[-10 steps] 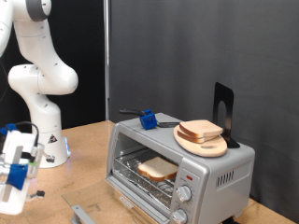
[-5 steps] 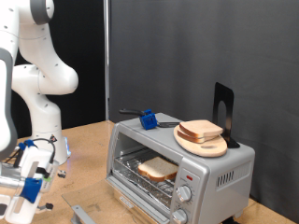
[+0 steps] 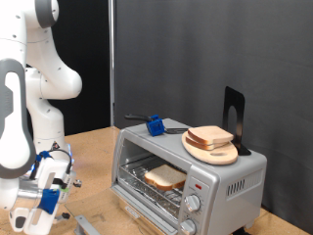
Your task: Make a piece of toast with the oven
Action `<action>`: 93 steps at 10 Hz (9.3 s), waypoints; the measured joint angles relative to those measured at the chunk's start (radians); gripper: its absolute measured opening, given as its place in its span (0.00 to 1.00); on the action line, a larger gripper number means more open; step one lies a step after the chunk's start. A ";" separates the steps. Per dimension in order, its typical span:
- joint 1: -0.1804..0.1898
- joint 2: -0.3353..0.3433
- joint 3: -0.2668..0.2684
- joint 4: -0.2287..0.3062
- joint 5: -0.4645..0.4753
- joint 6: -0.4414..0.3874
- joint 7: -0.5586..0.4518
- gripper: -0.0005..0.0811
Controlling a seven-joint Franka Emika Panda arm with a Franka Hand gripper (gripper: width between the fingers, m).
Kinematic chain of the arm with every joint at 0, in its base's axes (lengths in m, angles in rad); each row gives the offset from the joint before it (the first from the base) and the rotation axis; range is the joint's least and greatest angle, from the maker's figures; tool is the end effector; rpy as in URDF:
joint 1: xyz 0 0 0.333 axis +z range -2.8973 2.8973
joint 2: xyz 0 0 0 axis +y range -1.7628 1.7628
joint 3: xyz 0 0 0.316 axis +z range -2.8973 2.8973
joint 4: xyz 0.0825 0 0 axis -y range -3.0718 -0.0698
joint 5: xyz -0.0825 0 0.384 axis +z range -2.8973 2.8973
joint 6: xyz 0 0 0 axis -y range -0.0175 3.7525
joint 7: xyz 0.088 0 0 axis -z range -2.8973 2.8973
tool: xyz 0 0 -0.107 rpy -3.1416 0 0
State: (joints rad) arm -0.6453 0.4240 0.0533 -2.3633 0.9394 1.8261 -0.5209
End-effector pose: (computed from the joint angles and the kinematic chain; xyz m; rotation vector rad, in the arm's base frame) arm 0.3783 -0.1724 0.1354 -1.8649 0.7910 0.4082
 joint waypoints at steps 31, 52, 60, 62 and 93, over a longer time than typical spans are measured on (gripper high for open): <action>-0.001 -0.531 0.200 -0.287 0.344 -0.282 0.067 0.84; -0.075 -0.259 0.138 -0.033 0.371 -0.164 0.256 0.84; 0.023 -0.011 0.205 0.226 0.456 0.022 0.265 0.84; 0.033 0.018 0.208 0.252 0.459 0.042 0.244 0.84; 0.081 0.577 0.193 1.036 0.085 -0.258 0.867 0.84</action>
State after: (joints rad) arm -0.5644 1.0009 0.2460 -1.3277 1.0242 1.5686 0.3465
